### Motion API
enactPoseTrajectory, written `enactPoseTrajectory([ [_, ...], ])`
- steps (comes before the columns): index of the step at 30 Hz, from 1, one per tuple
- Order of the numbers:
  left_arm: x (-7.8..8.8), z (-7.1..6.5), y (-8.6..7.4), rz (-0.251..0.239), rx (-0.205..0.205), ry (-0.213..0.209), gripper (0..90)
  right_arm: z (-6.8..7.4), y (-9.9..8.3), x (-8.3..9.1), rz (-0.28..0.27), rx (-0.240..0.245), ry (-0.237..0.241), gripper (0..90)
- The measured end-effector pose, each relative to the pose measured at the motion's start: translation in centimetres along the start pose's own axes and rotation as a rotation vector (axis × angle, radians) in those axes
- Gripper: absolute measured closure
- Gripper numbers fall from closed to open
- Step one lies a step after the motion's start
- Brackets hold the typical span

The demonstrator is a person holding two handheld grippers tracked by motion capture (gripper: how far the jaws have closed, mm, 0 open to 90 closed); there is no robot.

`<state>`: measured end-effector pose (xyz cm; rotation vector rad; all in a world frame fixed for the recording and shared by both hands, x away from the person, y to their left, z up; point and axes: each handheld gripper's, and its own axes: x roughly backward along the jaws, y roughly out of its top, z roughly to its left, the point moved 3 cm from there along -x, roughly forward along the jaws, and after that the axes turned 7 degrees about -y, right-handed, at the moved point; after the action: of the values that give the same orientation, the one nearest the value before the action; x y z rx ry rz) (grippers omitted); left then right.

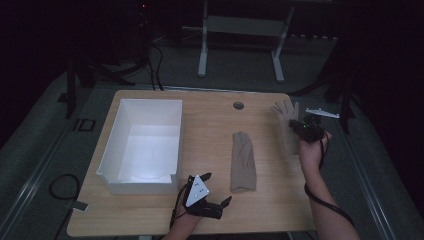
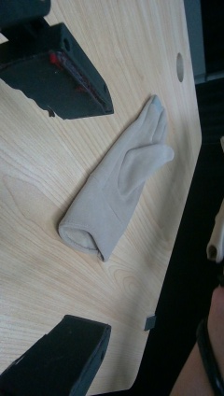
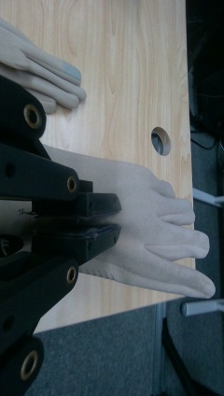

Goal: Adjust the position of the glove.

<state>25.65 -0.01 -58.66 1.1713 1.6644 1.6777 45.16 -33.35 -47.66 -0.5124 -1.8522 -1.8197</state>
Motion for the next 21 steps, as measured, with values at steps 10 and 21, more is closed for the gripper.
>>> enactPoseTrajectory([
  [10, 0.0, -0.1, 0.0, 0.001, -0.005, 0.002, 0.2, -0.3, -3.3, 2.8, 0.026, -0.053, -0.021, 83.7],
  [21, 0.0, -0.1, 0.0, 0.0, -0.009, 0.001, 0.2, 0.4, -8.3, 2.6, 0.1, -0.044, -0.025, 83.6],
])
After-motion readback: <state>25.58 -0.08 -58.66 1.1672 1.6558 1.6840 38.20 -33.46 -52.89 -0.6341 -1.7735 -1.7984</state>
